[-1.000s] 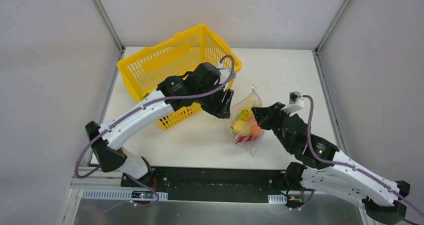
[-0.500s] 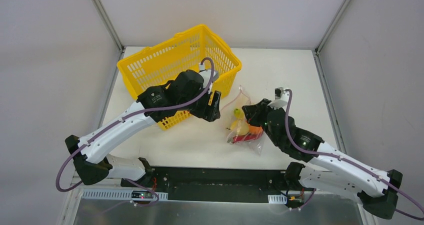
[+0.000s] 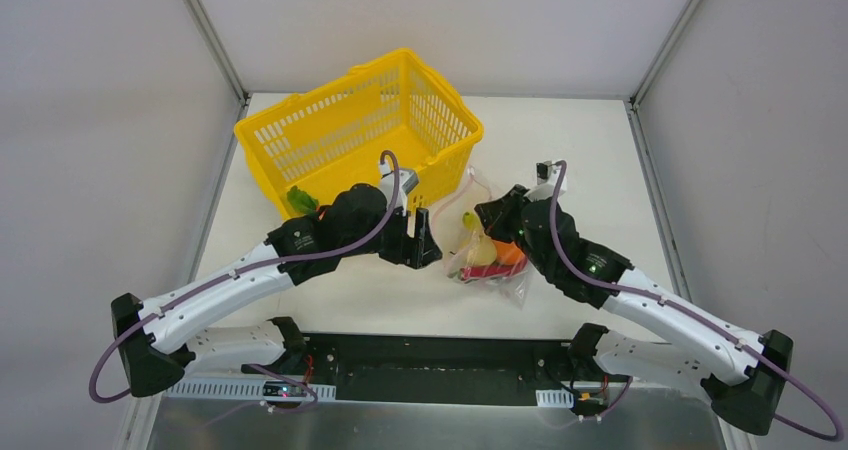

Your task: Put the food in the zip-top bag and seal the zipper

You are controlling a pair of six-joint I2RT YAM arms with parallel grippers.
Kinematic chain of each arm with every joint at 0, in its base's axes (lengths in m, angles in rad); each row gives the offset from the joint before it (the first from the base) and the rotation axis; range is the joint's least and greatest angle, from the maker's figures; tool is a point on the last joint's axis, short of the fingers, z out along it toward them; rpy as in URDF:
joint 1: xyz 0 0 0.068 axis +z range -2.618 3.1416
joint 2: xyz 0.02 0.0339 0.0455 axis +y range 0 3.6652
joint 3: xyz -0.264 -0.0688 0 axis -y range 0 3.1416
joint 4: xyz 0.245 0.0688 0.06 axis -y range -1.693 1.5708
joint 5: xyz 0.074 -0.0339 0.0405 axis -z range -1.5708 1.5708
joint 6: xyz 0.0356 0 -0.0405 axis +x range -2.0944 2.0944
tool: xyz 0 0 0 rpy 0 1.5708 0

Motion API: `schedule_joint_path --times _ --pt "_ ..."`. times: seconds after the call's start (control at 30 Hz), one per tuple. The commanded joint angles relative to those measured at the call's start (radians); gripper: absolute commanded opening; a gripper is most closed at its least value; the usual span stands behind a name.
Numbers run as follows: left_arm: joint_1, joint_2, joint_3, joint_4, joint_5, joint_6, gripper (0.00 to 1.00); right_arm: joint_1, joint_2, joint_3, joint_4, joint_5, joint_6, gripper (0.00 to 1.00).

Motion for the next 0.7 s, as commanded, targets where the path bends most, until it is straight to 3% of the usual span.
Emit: schedule_joint_path --times 0.0,0.27,0.5,0.67 --pt "-0.046 -0.037 -0.057 0.193 0.013 -0.090 0.70 -0.037 0.014 0.054 0.037 -0.065 0.038 0.03" --pt "-0.156 -0.016 -0.051 0.187 -0.096 -0.077 0.71 -0.077 0.052 0.066 0.036 -0.137 0.064 0.04" --pt "-0.212 0.075 0.035 0.022 -0.240 -0.037 0.70 -0.089 0.065 0.083 0.027 -0.165 0.068 0.05" --pt "-0.231 0.109 0.043 0.013 -0.289 -0.061 0.65 -0.097 0.063 0.085 0.025 -0.184 0.071 0.05"
